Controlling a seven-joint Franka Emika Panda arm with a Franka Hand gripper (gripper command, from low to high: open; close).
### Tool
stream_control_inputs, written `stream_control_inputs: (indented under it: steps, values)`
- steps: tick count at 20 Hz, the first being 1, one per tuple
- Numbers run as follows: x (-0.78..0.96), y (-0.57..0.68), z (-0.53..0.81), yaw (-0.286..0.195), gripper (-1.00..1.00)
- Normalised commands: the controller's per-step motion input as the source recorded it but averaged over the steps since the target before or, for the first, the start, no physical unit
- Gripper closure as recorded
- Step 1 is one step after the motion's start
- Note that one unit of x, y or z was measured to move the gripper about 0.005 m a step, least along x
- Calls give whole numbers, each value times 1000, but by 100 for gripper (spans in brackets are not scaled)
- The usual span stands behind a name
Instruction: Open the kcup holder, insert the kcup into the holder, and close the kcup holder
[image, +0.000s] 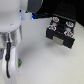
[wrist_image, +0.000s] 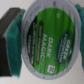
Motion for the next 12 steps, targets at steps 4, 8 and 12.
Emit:
stream_control_inputs:
  steps: [4, 8, 12]
  values:
    - [46, 332, 824, -31, 100]
    - [25, 482, 848, 5, 100]
    - [52, 595, 759, 25, 100]
